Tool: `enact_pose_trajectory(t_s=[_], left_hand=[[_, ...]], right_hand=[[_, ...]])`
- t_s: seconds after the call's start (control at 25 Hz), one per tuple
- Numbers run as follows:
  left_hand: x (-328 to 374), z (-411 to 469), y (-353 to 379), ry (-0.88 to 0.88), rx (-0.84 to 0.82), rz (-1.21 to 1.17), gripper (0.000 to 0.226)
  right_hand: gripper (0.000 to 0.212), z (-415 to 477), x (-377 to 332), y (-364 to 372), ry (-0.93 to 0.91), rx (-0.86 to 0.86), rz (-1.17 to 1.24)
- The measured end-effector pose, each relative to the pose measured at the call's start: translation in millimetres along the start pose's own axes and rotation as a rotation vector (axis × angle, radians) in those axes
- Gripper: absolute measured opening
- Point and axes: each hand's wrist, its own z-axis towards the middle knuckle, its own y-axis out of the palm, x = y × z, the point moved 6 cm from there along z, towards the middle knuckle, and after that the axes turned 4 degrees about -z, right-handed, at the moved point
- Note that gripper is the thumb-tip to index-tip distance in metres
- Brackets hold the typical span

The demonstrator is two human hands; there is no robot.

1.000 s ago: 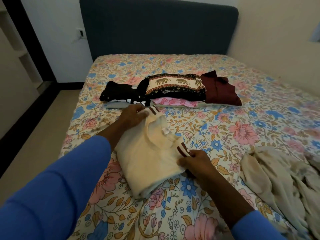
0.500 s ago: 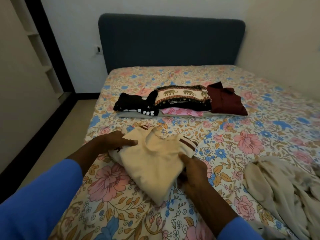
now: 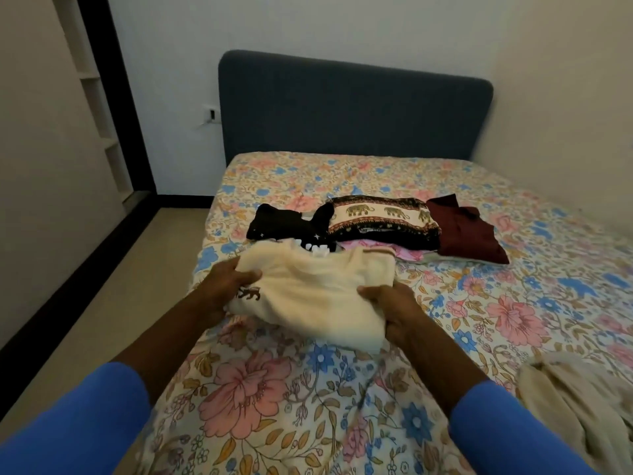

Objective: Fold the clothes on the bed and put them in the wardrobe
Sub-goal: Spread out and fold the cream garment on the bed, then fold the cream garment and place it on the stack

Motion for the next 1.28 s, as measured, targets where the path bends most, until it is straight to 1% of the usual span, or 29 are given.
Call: enact_pose_trajectory(t_s=[0.12,0.2,0.24,0.32,0.36,0.4,0.44,0.48,0.56,0.6,0.64,0.72,0.76,0.8,0.84,0.92,0.96,1.0,1.04,1.12,1.2,1.24,1.28], left_hand=[[42,61,-10,0.097,0.095,-0.173,0.031],[66,119,-16,0.112,0.142,-0.229,0.034],[73,150,-19,0.095,0.157,-0.243,0.037],[68,203,-25,-0.003,0.174,-0.175,0.038],[54,219,-26,-0.069,0.18,-0.078,0.038],[34,232,-26,-0.122,0.184,0.032,0.04],[12,240,-27,-0.148,0.197,0.11,0.049],[-8,243,-30,-0.141,0.214,0.144,0.059],[-30,243,-37,-0.043,0.259,0.094,0.068],[-30,238,-40,-0.012,0.277,0.062,0.07],[-29,229,-41,0.003,0.304,0.091,0.075],[-20,195,-30,0.07,0.389,0.306,0.08],[-15,169,-14,0.175,0.422,0.418,0.079],[-11,138,6,0.316,0.43,0.512,0.077],[-10,103,32,0.448,0.399,0.586,0.075],[-18,49,85,0.633,0.259,0.724,0.07],[-28,32,116,0.672,0.151,0.78,0.068],[-38,21,146,0.675,0.035,0.818,0.066],[-51,12,177,0.656,-0.081,0.842,0.066],[-78,-9,228,0.674,-0.253,0.893,0.071],[-106,-27,262,0.752,-0.33,1.057,0.077],[-117,-33,271,0.792,-0.34,1.15,0.078],[-124,-37,275,0.81,-0.333,1.203,0.077]], right_hand=[[0.043,66,-82,47,-0.096,-0.033,-0.058],[0.045,117,-129,76,-0.145,-0.054,-0.113],[0.042,145,-142,86,-0.152,-0.061,-0.154],[0.037,188,-144,92,-0.146,-0.041,-0.296],[0.044,205,-130,89,-0.131,-0.029,-0.388],[0.058,224,-110,86,-0.123,-0.007,-0.469],[0.071,239,-89,84,-0.14,0.023,-0.509],[0.079,248,-73,81,-0.201,0.057,-0.513],[0.081,260,-56,78,-0.332,0.087,-0.477],[0.079,258,-54,82,-0.344,0.061,-0.44],[0.076,252,-52,86,-0.331,0.02,-0.409],[0.066,224,-51,87,-0.33,-0.041,-0.393],[0.06,204,-49,83,-0.362,-0.035,-0.44],[0.055,183,-48,76,-0.414,-0.024,-0.518],[0.053,156,-47,62,-0.463,-0.002,-0.604],[0.054,105,-44,19,-0.506,0.018,-0.786],[0.055,80,-39,-15,-0.487,0.017,-0.892],[0.057,58,-36,-51,-0.447,0.014,-1.012],[0.06,38,-33,-94,-0.38,0.03,-1.132],[0.074,-3,-24,-189,-0.155,0.129,-1.369],[0.09,-49,-11,-277,0.128,0.19,-1.576],[0.09,-70,0,-308,0.222,0.183,-1.627],[0.08,-86,11,-329,0.25,0.17,-1.629]])
